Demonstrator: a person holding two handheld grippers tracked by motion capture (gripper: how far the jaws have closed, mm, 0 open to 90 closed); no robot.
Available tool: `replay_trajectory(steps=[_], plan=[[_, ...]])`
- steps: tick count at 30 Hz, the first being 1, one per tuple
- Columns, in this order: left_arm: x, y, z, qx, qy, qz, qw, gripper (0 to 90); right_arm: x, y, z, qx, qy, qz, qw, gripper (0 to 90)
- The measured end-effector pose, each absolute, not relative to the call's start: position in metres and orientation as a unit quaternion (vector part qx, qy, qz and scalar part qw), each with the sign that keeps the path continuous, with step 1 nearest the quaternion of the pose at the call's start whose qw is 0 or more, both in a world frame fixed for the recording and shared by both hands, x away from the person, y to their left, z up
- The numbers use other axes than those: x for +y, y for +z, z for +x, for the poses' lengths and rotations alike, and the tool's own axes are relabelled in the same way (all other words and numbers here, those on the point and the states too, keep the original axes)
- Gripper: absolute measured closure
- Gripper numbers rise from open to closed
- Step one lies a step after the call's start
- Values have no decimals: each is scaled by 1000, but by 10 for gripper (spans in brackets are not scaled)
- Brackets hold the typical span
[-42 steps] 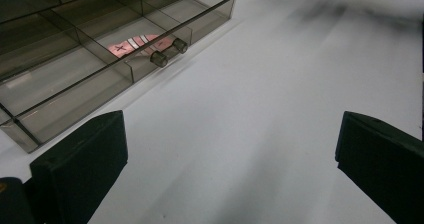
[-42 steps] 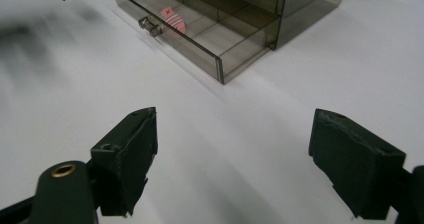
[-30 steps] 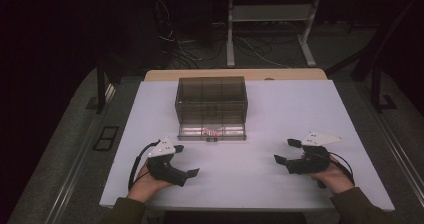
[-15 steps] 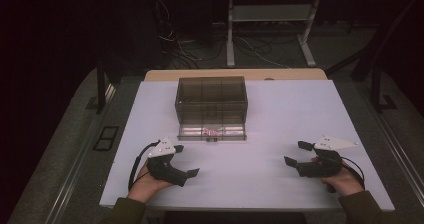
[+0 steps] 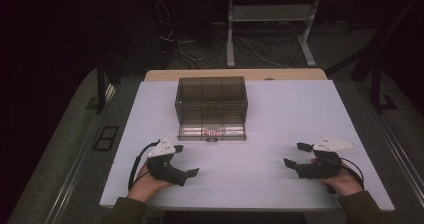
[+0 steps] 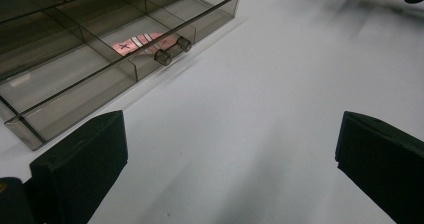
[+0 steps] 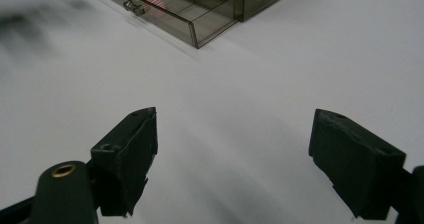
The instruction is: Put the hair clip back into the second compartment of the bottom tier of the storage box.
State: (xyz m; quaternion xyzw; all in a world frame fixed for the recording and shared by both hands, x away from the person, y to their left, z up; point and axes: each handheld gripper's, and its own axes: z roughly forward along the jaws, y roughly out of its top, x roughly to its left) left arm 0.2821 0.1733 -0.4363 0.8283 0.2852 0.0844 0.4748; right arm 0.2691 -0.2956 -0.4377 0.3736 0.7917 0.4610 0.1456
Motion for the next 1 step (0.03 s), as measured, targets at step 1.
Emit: replay_trajectory(steps=[1], plan=[[173,-437,282,285,85,829,474,0,-296,-438,269,792,461,372,146,186]])
